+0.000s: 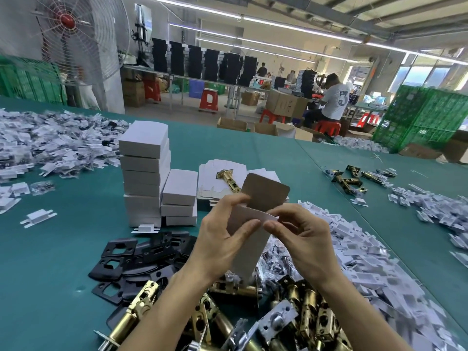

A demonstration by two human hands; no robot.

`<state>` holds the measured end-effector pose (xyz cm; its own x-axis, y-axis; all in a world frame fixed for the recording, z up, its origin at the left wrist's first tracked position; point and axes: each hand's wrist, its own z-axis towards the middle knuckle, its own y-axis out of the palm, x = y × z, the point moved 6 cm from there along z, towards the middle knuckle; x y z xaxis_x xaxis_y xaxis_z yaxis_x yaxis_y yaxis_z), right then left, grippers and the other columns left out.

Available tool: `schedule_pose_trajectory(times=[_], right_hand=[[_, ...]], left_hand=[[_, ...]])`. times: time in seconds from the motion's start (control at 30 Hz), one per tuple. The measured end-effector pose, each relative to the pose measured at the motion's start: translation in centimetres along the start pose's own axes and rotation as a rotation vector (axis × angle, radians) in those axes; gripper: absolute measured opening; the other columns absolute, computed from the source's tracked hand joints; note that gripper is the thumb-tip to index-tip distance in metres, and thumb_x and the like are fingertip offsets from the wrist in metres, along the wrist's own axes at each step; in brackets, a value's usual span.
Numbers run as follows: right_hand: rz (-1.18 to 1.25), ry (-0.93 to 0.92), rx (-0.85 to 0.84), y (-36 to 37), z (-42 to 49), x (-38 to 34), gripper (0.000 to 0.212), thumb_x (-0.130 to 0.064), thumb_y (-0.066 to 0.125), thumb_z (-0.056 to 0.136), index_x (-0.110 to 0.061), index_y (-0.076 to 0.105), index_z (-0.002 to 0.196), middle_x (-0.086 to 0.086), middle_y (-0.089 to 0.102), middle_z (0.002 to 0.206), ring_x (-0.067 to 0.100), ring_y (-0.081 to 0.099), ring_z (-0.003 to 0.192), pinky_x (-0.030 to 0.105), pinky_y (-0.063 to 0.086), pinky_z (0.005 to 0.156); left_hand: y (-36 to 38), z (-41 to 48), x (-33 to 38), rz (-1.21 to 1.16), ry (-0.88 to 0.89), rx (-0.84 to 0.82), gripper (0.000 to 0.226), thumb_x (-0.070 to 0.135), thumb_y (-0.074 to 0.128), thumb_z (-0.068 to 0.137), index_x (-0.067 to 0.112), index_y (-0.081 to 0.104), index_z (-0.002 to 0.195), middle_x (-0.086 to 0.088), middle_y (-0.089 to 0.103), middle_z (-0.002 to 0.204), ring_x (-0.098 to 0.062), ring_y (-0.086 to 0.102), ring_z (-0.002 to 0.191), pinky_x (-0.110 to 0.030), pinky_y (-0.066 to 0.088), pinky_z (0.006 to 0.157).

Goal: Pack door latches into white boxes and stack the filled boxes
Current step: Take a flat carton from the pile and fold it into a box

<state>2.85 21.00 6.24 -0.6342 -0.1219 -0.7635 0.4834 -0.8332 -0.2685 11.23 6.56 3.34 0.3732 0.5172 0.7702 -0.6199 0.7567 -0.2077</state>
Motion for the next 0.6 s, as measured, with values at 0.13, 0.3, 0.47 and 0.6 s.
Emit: schedule_pose_trajectory(times=[0.13, 0.3, 0.47, 0.6], right_hand=[[0.008, 0.000, 0.133, 0.5, -0.6, -0.4, 0.019, -0.030, 0.077, 0.079, -0.023, 0.074, 0.097, -0.002, 0.070, 0.088, 0.019, 0.070, 0.080, 0.034, 0.059, 0.074], [0.023, 0.018, 0.100, 2.4, -1.3, -0.9, 0.021, -0.038, 0.079, 0.078, -0.026, 0.074, 0.095, -0.006, 0.066, 0.090, 0.016, 0.069, 0.080, 0.024, 0.056, 0.071], [0.113, -0.023, 0.049, 2.2, -0.7, -2.3, 0.032, -0.035, 0.077, 0.079, -0.037, 0.065, 0.108, -0.002, 0.064, 0.104, 0.019, 0.069, 0.092, 0.034, 0.058, 0.080], [0.289, 0.069, 0.102, 1.7, 0.1, -2.8, 0.033, -0.034, 0.071, 0.086, -0.038, 0.057, 0.116, -0.005, 0.069, 0.109, 0.018, 0.070, 0.096, 0.030, 0.056, 0.081]], left_hand=[[0.5, -0.2, 1.2, 0.299, 0.176, 0.002, 0.084, 0.065, 0.070, 0.077, 0.039, 0.028, 0.145, 0.003, 0.036, 0.147, 0.000, 0.042, 0.132, -0.014, 0.047, 0.093], [0.6, -0.7, 1.3, 0.343, 0.109, 0.030, 0.073, 0.061, 0.066, 0.070, 0.041, 0.024, 0.127, 0.012, 0.038, 0.129, -0.018, 0.060, 0.092, -0.040, 0.058, 0.067], [-0.3, -0.5, 1.4, 0.251, 0.118, 0.048, 0.059, 0.051, 0.070, 0.075, 0.038, 0.033, 0.119, 0.013, 0.047, 0.116, -0.015, 0.060, 0.088, -0.042, 0.056, 0.062], [-0.4, -0.5, 1.4, 0.301, 0.130, 0.042, 0.065, 0.033, 0.082, 0.071, 0.036, 0.036, 0.117, 0.020, 0.046, 0.113, -0.010, 0.057, 0.086, -0.040, 0.055, 0.061]])
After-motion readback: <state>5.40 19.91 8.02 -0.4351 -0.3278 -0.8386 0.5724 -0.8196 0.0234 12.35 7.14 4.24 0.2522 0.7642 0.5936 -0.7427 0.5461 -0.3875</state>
